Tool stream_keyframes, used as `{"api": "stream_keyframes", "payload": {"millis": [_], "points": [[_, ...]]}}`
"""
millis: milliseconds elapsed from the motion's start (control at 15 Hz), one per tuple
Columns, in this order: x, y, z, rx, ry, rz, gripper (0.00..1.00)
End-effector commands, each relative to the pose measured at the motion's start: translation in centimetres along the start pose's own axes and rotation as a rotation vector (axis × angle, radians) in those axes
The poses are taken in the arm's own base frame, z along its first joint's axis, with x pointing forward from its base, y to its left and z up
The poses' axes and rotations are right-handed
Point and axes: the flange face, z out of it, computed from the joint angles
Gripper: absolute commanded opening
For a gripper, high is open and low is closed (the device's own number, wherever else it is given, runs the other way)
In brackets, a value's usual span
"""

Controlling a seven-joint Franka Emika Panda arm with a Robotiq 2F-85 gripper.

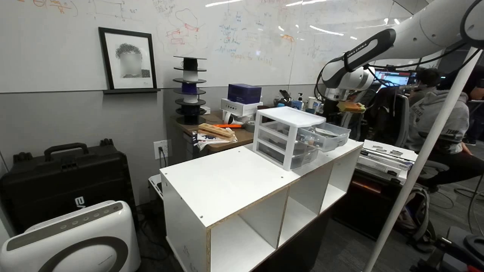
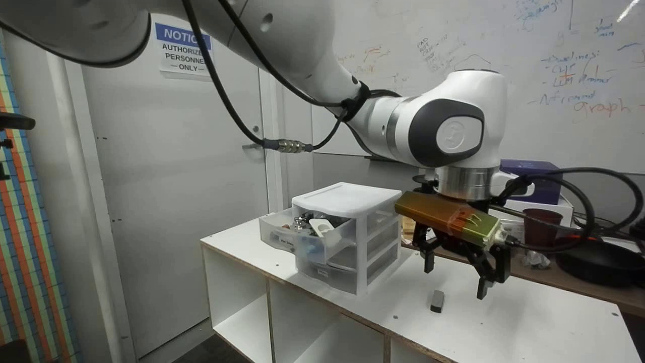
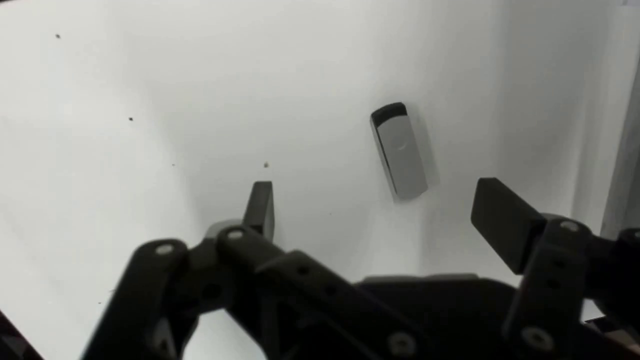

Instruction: Pick up the object from the table and put it in the open drawer and close it

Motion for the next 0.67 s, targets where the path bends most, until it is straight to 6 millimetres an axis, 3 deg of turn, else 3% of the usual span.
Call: {"api": "stream_keyframes", "payload": {"millis": [0, 467, 533, 600], "points": [[2.3, -1.1, 0.9, -0.014, 0.017, -0.026, 1.0], [2.5, -2.1, 4.2, -0.022, -0.042, -0.065, 0.97], [2.3, -2.1, 4.5, -0.02, -0.054, -0.069, 0.75], [2.1, -2.1, 4.8, -0.018, -0.065, -0.069, 0.73]]}}
